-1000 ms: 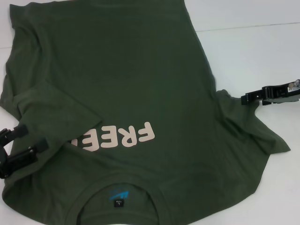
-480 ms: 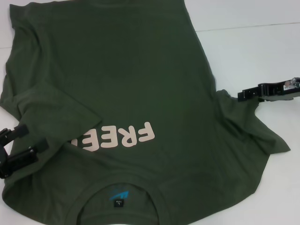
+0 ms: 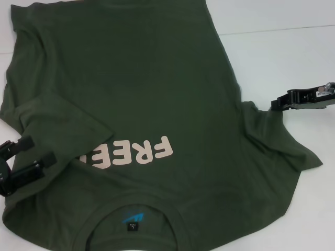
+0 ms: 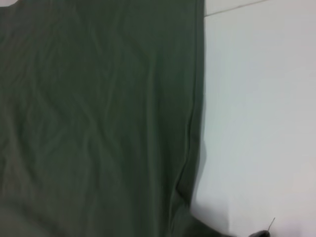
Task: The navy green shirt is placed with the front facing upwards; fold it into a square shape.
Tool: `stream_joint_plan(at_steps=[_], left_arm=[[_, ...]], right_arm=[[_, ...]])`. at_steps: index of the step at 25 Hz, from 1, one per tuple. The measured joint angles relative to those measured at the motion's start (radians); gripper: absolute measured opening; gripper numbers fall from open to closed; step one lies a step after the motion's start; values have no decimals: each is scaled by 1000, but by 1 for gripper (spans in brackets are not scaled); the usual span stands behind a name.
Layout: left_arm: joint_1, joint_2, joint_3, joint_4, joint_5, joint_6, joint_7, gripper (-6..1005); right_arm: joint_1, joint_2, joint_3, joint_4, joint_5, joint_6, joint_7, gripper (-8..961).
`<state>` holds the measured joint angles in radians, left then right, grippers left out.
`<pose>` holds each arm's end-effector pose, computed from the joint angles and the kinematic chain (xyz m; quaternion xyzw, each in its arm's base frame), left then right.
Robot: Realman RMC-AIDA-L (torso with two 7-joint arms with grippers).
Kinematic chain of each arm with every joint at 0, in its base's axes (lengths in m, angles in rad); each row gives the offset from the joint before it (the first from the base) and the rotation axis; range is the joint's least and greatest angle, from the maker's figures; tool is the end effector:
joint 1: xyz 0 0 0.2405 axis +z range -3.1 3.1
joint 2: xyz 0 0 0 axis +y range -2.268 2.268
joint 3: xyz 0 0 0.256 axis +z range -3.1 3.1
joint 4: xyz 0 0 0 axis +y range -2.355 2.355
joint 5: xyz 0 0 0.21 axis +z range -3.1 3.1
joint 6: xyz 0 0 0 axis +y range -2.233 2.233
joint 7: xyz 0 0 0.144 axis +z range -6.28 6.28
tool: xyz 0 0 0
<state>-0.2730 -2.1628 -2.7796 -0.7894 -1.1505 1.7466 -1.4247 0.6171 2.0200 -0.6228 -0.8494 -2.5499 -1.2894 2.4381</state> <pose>-0.3209 0.2488 0.0343 -0.8514 -0.3323 -0.3409 0.2204 0.3149 0.3803 0.0615 -0.7517 0.6016 0.0594 0.2637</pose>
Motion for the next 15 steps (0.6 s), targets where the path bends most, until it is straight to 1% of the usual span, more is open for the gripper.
stream_joint_plan(at_steps=[5, 11, 15], left_arm=[[0, 0, 0, -2, 0, -1, 0, 904], [0, 1, 0, -4, 0, -1, -2, 904], [0, 1, -1, -4, 0, -1, -2, 903]], right_arm=[[0, -2, 0, 0, -1, -15, 1, 232], [0, -2, -1, -26, -1, -83, 25, 13], [21, -5, -7, -58, 4, -148, 56, 5]])
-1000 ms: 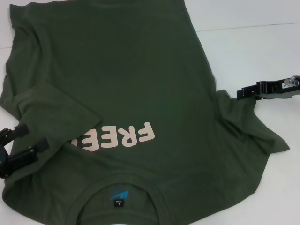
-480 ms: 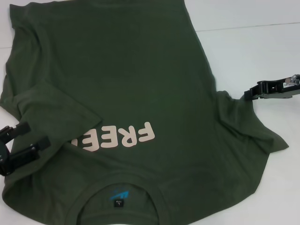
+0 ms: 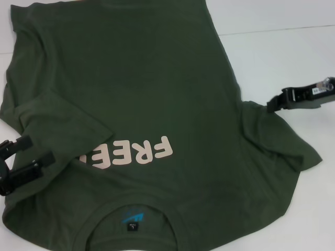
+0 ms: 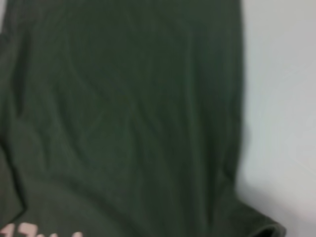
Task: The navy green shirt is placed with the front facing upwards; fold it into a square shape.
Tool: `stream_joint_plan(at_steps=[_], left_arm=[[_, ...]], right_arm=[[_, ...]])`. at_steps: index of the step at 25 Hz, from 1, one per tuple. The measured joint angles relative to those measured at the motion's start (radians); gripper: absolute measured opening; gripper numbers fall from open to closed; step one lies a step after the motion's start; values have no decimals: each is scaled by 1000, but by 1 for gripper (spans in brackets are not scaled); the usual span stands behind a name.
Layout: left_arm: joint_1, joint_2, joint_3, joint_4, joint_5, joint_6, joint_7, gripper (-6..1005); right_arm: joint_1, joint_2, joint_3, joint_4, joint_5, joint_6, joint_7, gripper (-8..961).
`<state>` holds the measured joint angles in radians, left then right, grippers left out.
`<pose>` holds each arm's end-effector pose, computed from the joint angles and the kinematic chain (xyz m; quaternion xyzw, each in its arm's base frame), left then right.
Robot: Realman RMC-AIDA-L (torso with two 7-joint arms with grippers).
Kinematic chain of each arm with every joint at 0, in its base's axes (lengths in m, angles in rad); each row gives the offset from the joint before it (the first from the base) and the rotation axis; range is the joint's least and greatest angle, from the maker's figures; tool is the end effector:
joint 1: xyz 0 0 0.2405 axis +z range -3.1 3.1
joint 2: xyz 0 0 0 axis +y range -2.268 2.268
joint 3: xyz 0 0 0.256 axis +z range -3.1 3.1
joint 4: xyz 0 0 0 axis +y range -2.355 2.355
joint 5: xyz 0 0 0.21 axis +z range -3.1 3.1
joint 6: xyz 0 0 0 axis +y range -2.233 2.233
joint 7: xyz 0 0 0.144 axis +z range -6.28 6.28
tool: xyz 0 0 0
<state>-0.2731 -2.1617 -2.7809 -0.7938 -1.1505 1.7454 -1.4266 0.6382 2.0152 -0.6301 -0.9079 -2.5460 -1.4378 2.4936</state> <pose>-0.3214 0.2493 0.0357 -0.8515 -0.3320 -0.3395 0.2225 0.2928 0.3769 0.0659 -0.7627 0.6073 0.0559 0.2153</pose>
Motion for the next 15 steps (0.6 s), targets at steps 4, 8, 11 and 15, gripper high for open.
stream_joint_plan(at_steps=[4, 8, 11, 15], left_arm=[[0, 0, 0, -1, 0, -1, 0, 903], [0, 0, -1, 1, 0, -1, 1, 903], [1, 0, -11, 1, 0, -1, 1, 902], [0, 0, -24, 4, 0, -1, 3, 902]], right_arm=[[48, 2, -3, -5, 6, -40, 8, 3], [98, 15, -24, 11, 7, -41, 8, 3], [130, 23, -36, 39, 8, -22, 9, 3], [156, 32, -46, 92, 11, 11, 9, 2]])
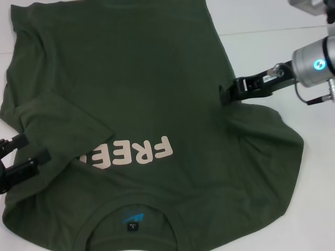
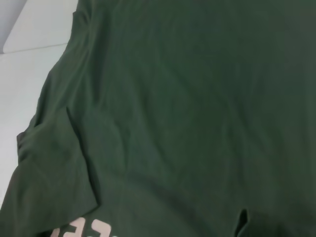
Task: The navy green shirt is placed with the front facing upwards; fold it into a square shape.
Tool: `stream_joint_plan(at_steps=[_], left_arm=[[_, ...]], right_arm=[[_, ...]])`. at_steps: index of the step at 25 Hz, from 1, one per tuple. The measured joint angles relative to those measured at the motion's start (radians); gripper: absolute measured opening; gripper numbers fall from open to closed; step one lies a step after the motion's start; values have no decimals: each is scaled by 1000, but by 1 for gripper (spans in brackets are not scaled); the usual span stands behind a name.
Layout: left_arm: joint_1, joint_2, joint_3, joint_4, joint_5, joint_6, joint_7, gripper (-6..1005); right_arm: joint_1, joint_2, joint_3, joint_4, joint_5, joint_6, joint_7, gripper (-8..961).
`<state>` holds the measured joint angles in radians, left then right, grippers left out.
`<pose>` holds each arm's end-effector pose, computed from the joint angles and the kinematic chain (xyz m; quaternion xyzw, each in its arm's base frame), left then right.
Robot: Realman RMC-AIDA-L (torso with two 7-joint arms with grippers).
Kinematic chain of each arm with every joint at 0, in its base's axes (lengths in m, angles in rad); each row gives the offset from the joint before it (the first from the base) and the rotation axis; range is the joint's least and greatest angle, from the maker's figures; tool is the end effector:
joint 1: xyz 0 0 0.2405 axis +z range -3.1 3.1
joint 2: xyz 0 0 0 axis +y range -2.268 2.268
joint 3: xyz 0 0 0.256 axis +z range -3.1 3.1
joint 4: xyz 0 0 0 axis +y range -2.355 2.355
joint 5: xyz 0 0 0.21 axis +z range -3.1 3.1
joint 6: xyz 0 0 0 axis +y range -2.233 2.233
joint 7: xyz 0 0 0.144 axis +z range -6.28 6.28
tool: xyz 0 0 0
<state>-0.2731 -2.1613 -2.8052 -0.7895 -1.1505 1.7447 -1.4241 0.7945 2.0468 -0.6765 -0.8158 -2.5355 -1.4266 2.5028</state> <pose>-0.3238 0.2487 0.0381 -0.8459 -0.3353 -0.3440 0.2318 0.2323 0.4053 0.0273 -0.8066 0.5669 0.0541 0.1583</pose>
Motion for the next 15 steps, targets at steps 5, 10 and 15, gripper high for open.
stream_joint_plan(at_steps=[5, 10, 15], left_arm=[[2, 0, -1, 1, 0, 1, 1, 902], [3, 0, 0, 1, 0, 1, 2, 901], [5, 0, 0, 1, 0, 0, 2, 901]], right_arm=[[7, 9, -8, 45, 11, 21, -6, 2], [-3, 14, -9, 53, 33, 38, -12, 3], [-3, 17, -10, 82, 41, 70, -22, 2]])
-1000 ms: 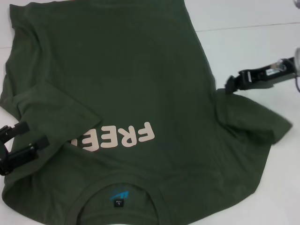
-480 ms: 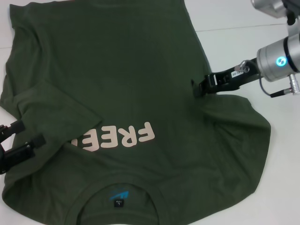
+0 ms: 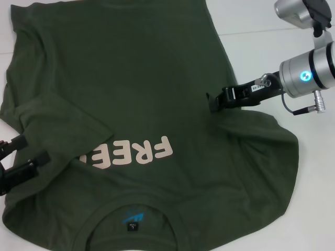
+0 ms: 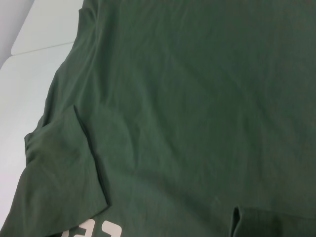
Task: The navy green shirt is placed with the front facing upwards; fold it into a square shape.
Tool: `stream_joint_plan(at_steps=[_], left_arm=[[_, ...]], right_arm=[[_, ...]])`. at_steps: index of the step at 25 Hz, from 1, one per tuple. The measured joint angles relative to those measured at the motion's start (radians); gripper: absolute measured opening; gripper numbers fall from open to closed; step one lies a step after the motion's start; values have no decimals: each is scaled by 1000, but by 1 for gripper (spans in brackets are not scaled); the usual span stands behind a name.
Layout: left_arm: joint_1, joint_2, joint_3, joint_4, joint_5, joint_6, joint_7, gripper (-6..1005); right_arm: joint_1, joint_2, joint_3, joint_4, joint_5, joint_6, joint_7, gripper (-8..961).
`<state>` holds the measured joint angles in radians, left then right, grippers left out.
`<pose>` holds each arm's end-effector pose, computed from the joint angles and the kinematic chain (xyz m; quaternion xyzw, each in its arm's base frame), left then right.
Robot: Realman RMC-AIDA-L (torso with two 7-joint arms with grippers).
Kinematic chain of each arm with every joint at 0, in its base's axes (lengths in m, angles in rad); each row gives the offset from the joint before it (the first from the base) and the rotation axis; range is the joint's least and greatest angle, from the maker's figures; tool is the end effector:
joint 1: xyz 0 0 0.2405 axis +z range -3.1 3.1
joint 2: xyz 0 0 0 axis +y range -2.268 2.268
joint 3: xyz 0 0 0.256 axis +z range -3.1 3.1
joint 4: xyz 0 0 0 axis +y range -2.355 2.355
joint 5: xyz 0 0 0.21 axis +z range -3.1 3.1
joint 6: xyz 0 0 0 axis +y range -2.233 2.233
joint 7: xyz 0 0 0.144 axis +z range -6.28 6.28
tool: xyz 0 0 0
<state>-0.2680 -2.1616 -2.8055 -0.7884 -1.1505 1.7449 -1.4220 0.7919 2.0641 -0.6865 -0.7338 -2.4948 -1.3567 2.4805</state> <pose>-0.3250 0.2469 0.0378 -0.8451 -0.3369 -0.3437 0.2327 0.2359 0.4024 0.0047 -0.8003 0.5777 0.0691 0.1451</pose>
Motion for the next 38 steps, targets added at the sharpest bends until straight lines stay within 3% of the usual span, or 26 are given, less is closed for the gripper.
stream_joint_plan(at_steps=[11, 22, 25, 33, 38], left_arm=[[6, -1, 0, 2, 0, 0, 0, 900], [8, -1, 0, 3, -12, 1, 0, 899], [9, -1, 0, 3, -13, 1, -2, 899], [8, -1, -2, 2, -24, 1, -6, 898], [-1, -1, -2, -3, -25, 1, -10, 898]], right_arm=[[8, 6, -22, 20, 1, 23, -3, 22], [6, -14, -28, 9, -10, -9, -1, 241], [-6, -50, -44, -26, -44, -90, 14, 323], [-101, -173, -38, -151, -94, -296, 99, 300], [-131, -197, -19, -183, -106, -385, 103, 286]])
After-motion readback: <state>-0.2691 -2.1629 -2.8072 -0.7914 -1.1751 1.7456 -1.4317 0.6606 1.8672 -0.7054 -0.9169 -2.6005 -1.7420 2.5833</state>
